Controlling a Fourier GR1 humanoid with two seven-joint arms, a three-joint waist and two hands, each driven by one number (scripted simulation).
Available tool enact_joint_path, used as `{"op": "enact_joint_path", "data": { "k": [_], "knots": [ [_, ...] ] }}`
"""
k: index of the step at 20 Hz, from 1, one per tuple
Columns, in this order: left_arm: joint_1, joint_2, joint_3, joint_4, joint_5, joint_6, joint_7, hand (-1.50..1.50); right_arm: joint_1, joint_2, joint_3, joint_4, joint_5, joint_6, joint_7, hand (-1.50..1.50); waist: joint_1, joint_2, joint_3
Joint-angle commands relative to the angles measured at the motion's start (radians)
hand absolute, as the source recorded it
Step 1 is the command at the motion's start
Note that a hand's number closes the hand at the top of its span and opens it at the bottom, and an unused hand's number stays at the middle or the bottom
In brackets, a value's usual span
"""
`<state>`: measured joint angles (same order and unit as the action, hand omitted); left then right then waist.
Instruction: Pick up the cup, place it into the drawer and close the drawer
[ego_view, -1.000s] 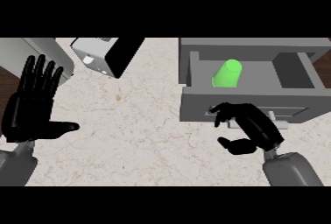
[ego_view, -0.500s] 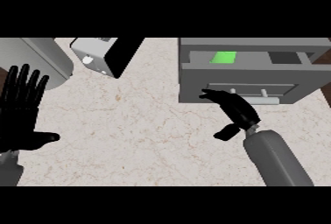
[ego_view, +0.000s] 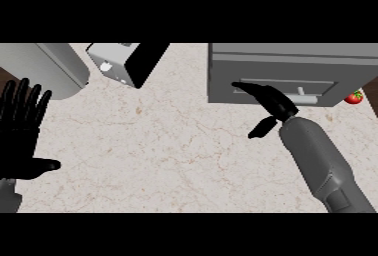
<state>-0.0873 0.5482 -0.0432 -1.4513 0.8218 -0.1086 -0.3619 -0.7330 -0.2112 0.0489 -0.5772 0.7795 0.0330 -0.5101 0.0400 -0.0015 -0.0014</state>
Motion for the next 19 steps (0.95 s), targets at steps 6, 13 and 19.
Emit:
{"op": "enact_joint_path", "data": {
  "k": [6,13,19],
  "knots": [
    [-0.02,-0.053,-0.026,0.037,-0.03,-0.019,-0.001,-1.5,-0.198,-0.087,-0.087,0.283,-0.004,0.016,-0.035,-1.5,0.02,0.027,0.004],
    [-0.043,-0.035,-0.009,0.021,-0.044,-0.019,0.004,-1.5,-0.231,-0.131,-0.103,0.359,-0.004,0.021,-0.075,-1.5,0.044,0.035,0.005],
    [-0.057,-0.051,-0.021,0.057,-0.094,-0.011,-0.029,-1.5,-0.257,-0.15,-0.11,0.386,-0.004,0.038,-0.074,-1.5,0.043,0.04,0.004]
  ]
}}
